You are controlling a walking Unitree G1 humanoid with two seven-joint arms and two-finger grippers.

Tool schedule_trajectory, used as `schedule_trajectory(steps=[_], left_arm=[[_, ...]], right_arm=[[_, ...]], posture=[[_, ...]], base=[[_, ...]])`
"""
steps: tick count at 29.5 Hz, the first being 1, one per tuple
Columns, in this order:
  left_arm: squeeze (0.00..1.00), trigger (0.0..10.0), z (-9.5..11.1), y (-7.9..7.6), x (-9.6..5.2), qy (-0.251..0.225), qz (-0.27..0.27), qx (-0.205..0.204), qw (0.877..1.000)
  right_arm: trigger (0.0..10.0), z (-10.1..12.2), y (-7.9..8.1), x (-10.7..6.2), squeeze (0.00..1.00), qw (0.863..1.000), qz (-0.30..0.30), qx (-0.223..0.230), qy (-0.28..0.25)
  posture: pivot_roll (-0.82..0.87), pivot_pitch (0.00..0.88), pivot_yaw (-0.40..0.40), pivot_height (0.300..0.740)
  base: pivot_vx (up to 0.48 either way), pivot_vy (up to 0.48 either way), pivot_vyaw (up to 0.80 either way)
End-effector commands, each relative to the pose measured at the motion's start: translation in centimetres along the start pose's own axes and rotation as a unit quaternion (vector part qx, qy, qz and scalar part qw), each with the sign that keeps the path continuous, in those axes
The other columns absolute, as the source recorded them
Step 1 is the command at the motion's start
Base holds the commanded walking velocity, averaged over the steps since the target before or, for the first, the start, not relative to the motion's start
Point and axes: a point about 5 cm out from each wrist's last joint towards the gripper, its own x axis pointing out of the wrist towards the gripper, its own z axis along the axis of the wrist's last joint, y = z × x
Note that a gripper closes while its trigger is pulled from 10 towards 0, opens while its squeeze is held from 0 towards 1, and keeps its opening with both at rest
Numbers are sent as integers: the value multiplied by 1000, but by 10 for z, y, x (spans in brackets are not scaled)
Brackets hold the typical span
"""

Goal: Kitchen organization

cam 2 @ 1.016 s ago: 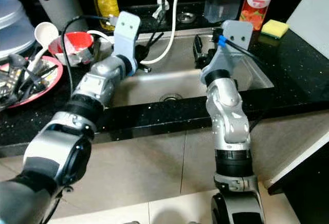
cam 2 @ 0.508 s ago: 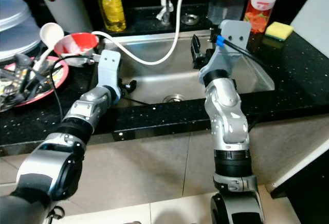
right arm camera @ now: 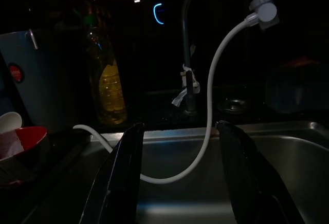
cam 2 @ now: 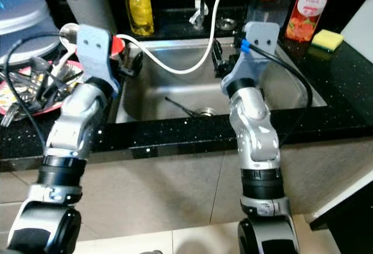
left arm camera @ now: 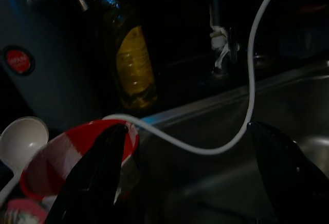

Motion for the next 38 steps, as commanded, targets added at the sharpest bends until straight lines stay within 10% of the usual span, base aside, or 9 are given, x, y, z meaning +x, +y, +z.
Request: schedule_trajectory(steps=[1, 12, 19, 22, 23, 28, 34, 35, 38], left_arm=[[0, 10000, -8, 17, -6, 52, 52, -4, 997], [0, 10000, -4, 112, -33, 134, 271, 4, 953], [0, 10000, -22, 130, -26, 182, 302, -37, 935], [349, 10000, -37, 132, -17, 211, 302, -66, 927], [725, 10000, -45, 131, -11, 225, 295, -82, 925], [1000, 10000, -59, 131, -5, 250, 284, -84, 922], [1000, 10000, -64, 135, -6, 265, 291, -98, 914], [408, 10000, -67, 136, -7, 270, 296, -107, 910], [0, 10000, -81, 132, -13, 295, 315, -133, 892]], right_arm=[[10000, -1, 1, 2, 0, 1000, 5, 8, 3], [10000, -1, 0, 5, 0, 1000, 8, 2, 2], [10000, -3, 2, 5, 0, 1000, 14, 5, 5], [10000, -4, 4, 5, 0, 1000, 18, 6, 8], [10000, -4, 5, 5, 0, 1000, 20, 6, 10], [10000, -5, 5, 1, 0, 1000, 18, 3, 15], [10000, -6, 1, -3, 0, 1000, 10, -1, 18], [10000, -6, 1, -3, 0, 1000, 9, -1, 18], [10000, -6, 0, -3, 0, 1000, 9, -2, 18]], posture=[[105, 0, 0, 740], [127, 0, -4, 740], [143, 1, -15, 740], [140, 7, -17, 740], [123, 22, -16, 740], [105, 33, -9, 740], [90, 40, -2, 740], [91, 39, -2, 740], [107, 37, -3, 740]], base=[[0, 0, 0], [0, 0, 0], [0, 0, 0], [0, 0, 0], [0, 0, 0], [0, 0, 0], [0, 0, 0], [0, 0, 0], [0, 0, 0]])
